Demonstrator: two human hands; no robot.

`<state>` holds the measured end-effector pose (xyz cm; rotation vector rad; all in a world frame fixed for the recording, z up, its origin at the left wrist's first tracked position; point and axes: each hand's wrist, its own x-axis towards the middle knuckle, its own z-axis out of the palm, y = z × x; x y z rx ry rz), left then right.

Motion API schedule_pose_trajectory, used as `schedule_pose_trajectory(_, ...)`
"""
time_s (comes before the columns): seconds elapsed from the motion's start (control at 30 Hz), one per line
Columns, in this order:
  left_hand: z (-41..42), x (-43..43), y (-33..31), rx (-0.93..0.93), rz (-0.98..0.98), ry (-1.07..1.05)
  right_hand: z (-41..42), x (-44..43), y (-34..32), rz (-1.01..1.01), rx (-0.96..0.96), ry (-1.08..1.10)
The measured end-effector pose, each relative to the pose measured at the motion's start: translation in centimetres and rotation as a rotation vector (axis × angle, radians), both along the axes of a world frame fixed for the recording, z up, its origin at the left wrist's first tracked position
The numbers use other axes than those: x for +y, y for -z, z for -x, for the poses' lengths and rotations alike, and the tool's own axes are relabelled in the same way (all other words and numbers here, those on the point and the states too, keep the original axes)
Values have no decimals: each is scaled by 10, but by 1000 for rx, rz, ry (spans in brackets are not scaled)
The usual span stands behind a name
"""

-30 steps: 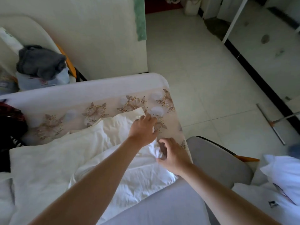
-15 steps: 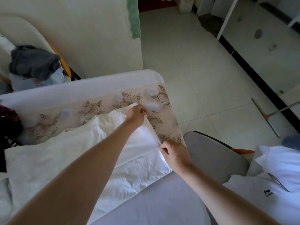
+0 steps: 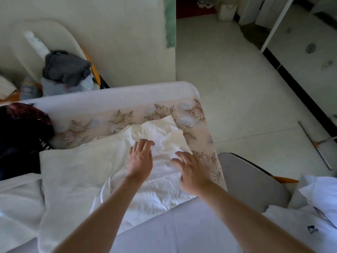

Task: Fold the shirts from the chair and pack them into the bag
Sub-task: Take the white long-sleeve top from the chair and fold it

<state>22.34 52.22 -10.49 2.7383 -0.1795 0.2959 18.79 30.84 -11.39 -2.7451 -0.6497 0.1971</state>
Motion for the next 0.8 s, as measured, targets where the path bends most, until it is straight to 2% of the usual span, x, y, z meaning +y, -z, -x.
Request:
schedule_pose_trajectory(0.13, 58, 60, -4, 138, -79, -272, 5, 26, 12, 100, 39, -203)
schedule_pose_trajectory(0.27, 106, 109, -1, 465, -94, -471, 3, 54, 6, 108, 1, -187)
schedule_pose_trajectory(0.4, 113, 138, -24, 519, 2, -534, 2, 68, -5, 169, 98, -165)
schedule_pose_trajectory(0.5, 83, 161, -45, 619, -47, -590, 3, 70, -5, 141, 211, -146)
schedule_pose_trajectory(0.57, 64, 178, -54, 733, -100, -563, 6, 75, -9, 201, 300, -161)
schedule_pose_trajectory(0.63, 55, 185, -55, 834, -214, -524, 8, 74, -12, 176, 365, -120)
schedule_pose_trajectory(0.7, 61, 190, -52, 777, -300, -522, 5, 78, -17, 58, 283, -88)
schedule_pose_trajectory(0.73, 67, 190, -46, 648, -310, -497, 0, 81, -19, 22, 201, -83)
schedule_pose_trajectory(0.8, 80, 189, -30, 383, -193, -363, -19, 87, -25, 38, 64, -72)
